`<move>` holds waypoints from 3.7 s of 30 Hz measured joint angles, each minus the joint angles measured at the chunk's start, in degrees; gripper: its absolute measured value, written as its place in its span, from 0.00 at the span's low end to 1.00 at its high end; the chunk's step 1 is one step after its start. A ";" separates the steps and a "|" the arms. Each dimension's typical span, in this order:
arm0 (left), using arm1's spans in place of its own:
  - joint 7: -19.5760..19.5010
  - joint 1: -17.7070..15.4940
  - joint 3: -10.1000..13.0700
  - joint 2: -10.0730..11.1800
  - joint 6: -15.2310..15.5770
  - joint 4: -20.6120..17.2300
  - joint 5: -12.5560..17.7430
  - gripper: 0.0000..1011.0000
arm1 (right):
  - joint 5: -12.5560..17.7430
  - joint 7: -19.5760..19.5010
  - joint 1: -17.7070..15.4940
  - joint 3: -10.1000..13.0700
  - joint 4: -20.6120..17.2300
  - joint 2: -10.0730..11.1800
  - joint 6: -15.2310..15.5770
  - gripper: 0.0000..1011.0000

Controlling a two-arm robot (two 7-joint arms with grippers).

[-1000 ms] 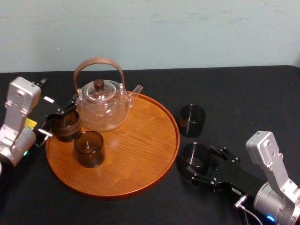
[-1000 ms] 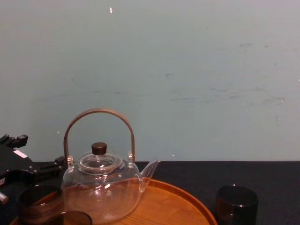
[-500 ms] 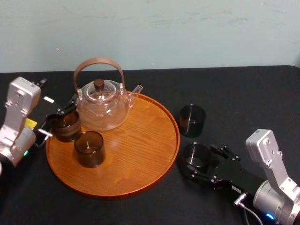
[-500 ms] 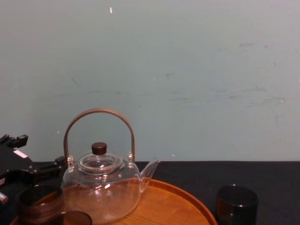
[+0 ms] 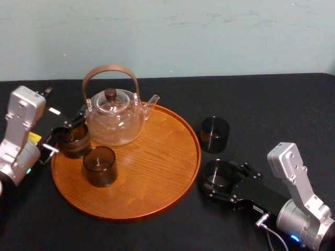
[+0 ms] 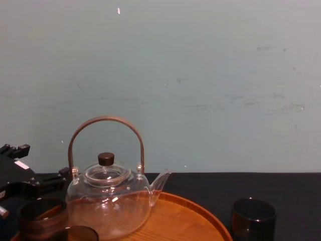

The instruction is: Pick up the glass from the table and place it on the tray.

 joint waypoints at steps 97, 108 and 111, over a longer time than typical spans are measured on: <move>0.00 0.00 0.00 0.00 0.00 0.00 0.00 0.99 | -0.88 4.51 15.68 -13.77 10.63 -8.20 0.78 0.89; 0.00 0.00 0.00 0.00 0.00 0.00 0.00 0.99 | -0.98 4.51 16.15 -14.49 12.10 -8.58 1.10 0.90; 0.00 0.00 0.00 0.00 0.00 0.00 0.00 0.99 | -1.20 4.44 16.19 -14.62 12.17 -8.57 1.23 0.89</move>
